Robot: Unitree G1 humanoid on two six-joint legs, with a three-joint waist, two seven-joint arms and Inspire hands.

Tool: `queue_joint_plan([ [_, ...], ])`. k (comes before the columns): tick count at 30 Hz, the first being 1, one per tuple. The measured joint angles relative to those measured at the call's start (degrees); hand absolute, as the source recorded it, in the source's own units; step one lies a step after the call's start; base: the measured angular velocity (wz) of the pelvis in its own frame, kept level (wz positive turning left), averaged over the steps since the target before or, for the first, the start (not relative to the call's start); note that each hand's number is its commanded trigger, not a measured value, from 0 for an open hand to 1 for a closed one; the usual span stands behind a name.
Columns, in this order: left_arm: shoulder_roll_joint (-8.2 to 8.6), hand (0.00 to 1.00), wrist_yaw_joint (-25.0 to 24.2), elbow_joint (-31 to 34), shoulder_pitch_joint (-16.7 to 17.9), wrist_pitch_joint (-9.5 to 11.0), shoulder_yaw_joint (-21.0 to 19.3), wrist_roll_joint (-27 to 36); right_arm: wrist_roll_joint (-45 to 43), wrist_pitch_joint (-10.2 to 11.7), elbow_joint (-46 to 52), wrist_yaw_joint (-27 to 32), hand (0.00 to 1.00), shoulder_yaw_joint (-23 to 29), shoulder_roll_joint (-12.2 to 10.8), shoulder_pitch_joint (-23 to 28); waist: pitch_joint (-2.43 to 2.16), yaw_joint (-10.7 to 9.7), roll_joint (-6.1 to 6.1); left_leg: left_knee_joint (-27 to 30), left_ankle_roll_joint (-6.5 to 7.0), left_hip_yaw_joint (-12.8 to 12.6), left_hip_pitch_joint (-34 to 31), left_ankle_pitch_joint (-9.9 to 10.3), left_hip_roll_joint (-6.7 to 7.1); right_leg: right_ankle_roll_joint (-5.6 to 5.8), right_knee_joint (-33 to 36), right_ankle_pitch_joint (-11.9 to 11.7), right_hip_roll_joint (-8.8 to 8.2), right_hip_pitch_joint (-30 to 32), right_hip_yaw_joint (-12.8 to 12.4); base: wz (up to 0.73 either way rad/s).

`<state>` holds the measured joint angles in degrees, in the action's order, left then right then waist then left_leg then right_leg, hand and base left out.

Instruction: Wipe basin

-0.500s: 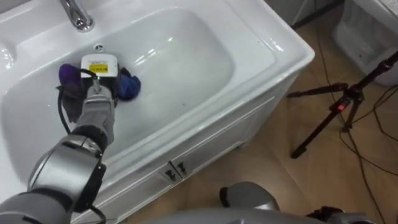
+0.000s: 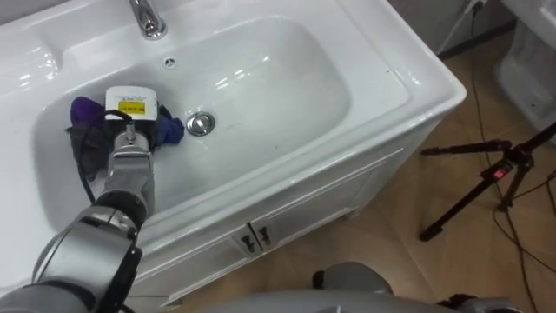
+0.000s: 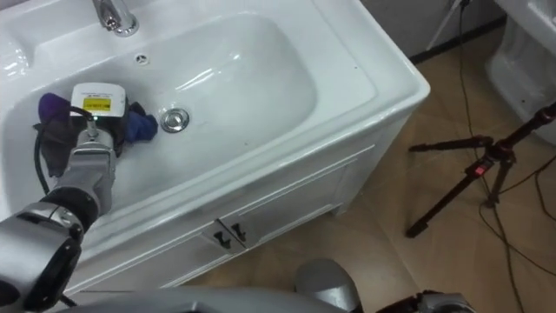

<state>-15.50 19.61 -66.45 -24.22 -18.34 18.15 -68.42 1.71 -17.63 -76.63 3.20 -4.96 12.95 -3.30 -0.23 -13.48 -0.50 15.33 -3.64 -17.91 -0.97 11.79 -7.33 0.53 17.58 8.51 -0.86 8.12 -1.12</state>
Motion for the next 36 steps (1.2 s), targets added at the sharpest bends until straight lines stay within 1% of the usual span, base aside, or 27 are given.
queue_joint_plan([
  [2,-0.03,1.00,-0.1,0.1,0.4,-0.1,-0.1,-1.7,0.0,0.0,0.2,0.6,0.00,0.0,0.0,0.0,0.02,0.5,0.12,0.0,-0.02,0.0,0.3,0.0,-0.02,0.02,0.0,0.1,0.01,-0.3,0.1,0.00],
  [4,-0.04,1.00,-0.4,1.5,1.2,-0.5,-0.1,-4.2,-0.2,-0.3,0.2,1.5,0.00,0.0,0.0,0.0,0.01,1.5,0.19,0.0,-0.02,0.0,0.3,0.0,-0.02,0.07,-0.1,0.1,0.01,-0.2,0.1,0.00],
  [7,-0.03,1.00,-0.8,3.8,2.7,-1.8,-0.1,-5.6,-0.8,-0.8,0.3,2.0,0.00,0.0,0.0,0.1,-0.07,1.8,0.26,0.1,-0.02,0.4,0.2,0.0,-0.03,0.11,-0.7,0.0,-0.01,-0.7,0.4,0.04],
  [11,-0.05,1.00,-1.8,5.7,4.0,-1.9,-0.2,-7.5,-2.6,-1.1,0.5,2.4,0.00,0.1,0.1,0.7,-0.21,2.1,0.10,0.0,-0.02,0.8,0.6,0.0,-0.10,0.12,-2.0,-0.4,0.02,-2.0,0.8,0.06],
  [12,-0.04,1.00,-1.9,6.8,4.8,-2.1,-0.3,-7.8,-2.6,-1.2,1.1,2.5,0.00,0.1,0.1,1.2,-0.34,2.5,0.07,0.0,-0.02,0.8,0.8,0.0,-0.10,0.12,-2.1,-0.4,0.05,-2.2,0.7,0.00],
  [14,-0.04,1.00,-1.9,8.1,6.1,-2.6,-0.4,-7.9,-2.6,-1.2,1.6,2.5,0.00,0.1,0.1,1.8,-0.39,2.8,-0.01,-0.4,-0.02,0.8,1.5,0.0,-0.10,0.10,-2.3,-0.4,0.12,-2.9,0.7,0.00],
  [15,-0.03,1.00,-1.8,8.5,7.0,-2.9,-0.4,-8.1,-2.6,-1.2,1.9,2.5,0.00,0.2,0.1,2.1,-0.57,2.8,-0.18,-0.9,-0.07,0.8,2.3,0.0,-0.11,0.10,-2.9,-0.4,0.24,-3.7,0.7,0.00],
  [20,-0.01,1.00,-1.9,10.0,9.6,-3.8,-0.4,-9.4,-2.9,-1.2,3.0,2.3,0.00,1.9,0.2,2.7,-0.60,2.8,-0.55,-2.0,-0.14,0.9,4.5,-0.1,-0.09,0.06,-4.1,-0.4,0.38,-6.1,0.7,0.00],
  [22,0.01,1.00,-1.9,11.9,11.7,-3.9,-1.1,-10.0,-3.7,-1.3,3.0,2.3,0.00,3.1,0.2,3.4,-0.68,2.8,-0.87,-2.5,-0.14,1.2,5.8,-0.1,-0.03,0.06,-4.9,-0.4,0.43,-7.6,0.8,0.05],
  [26,0.01,1.00,-1.9,13.0,13.0,-3.9,-1.2,-10.0,-4.3,-1.3,3.0,2.3,0.00,4.1,0.2,4.0,-0.76,2.8,-1.38,-3.6,-0.32,1.5,7.0,-0.2,0.10,0.08,-5.1,-0.3,0.46,-8.5,1.0,0.04],
  [28,0.02,1.00,-1.9,13.0,13.3,-3.9,-1.2,-9.9,-4.2,-1.3,3.1,2.3,0.00,4.1,0.3,4.1,-0.68,2.7,-1.73,-3.9,-0.40,1.6,7.5,-0.2,0.12,0.06,-5.0,-0.3,0.49,-9.0,1.1,0.00],
  [30,0.11,1.00,-1.6,13.0,13.9,-3.9,-1.2,-9.7,-4.1,-1.2,3.4,2.3,0.00,4.0,0.5,4.4,-0.69,2.9,-2.08,-4.2,-0.43,1.5,8.1,-0.2,0.12,0.01,-5.0,-0.2,0.51,-9.5,1.1,-0.02],
  [31,0.16,1.00,-1.1,13.2,14.3,-3.9,-1.3,-8.5,-4.0,-1.2,3.6,2.3,0.00,4.0,0.5,4.7,-0.67,2.9,-2.25,-4.8,-0.57,1.4,8.7,-0.3,0.15,-0.03,-5.0,0.0,0.57,-9.8,1.0,-0.04],
  [32,0.19,1.00,-1.0,13.4,14.7,-3.9,-1.7,-8.3,-4.0,-1.2,3.7,2.3,0.00,4.0,0.5,4.8,-0.68,2.9,-2.26,-5.0,-0.66,1.4,9.1,-0.4,0.17,-0.06,-5.0,0.2,0.63,-9.9,0.8,-0.06],
  [34,1.46,1.00,1.5,13.4,16.0,-3.8,-5.2,-6.4,-4.0,-1.1,3.6,2.4,0.00,4.2,0.6,4.7,-0.68,2.9,-2.58,-5.4,-0.77,1.2,10.1,-0.4,0.08,-0.20,-5.1,0.5,0.89,-10.2,0.5,-0.07],
  [35,1.73,1.00,2.3,13.4,16.3,-3.8,-5.9,-5.8,-4.0,-1.1,3.6,2.5,0.00,4.6,0.6,4.8,-0.68,2.9,-2.69,-5.6,-0.79,1.2,10.4,-0.4,0.07,-0.24,-5.1,0.6,0.93,-10.3,0.5,-0.09],
  [36,2.47,1.00,4.0,13.5,17.2,-3.5,-7.9,-5.2,-4.0,-0.9,3.7,2.7,0.00,5.4,0.7,4.9,-0.70,3.0,-3.06,-5.8,-0.82,1.2,10.6,-0.5,0.05,-0.28,-5.0,0.6,1.07,-10.4,0.3,-0.08],
])
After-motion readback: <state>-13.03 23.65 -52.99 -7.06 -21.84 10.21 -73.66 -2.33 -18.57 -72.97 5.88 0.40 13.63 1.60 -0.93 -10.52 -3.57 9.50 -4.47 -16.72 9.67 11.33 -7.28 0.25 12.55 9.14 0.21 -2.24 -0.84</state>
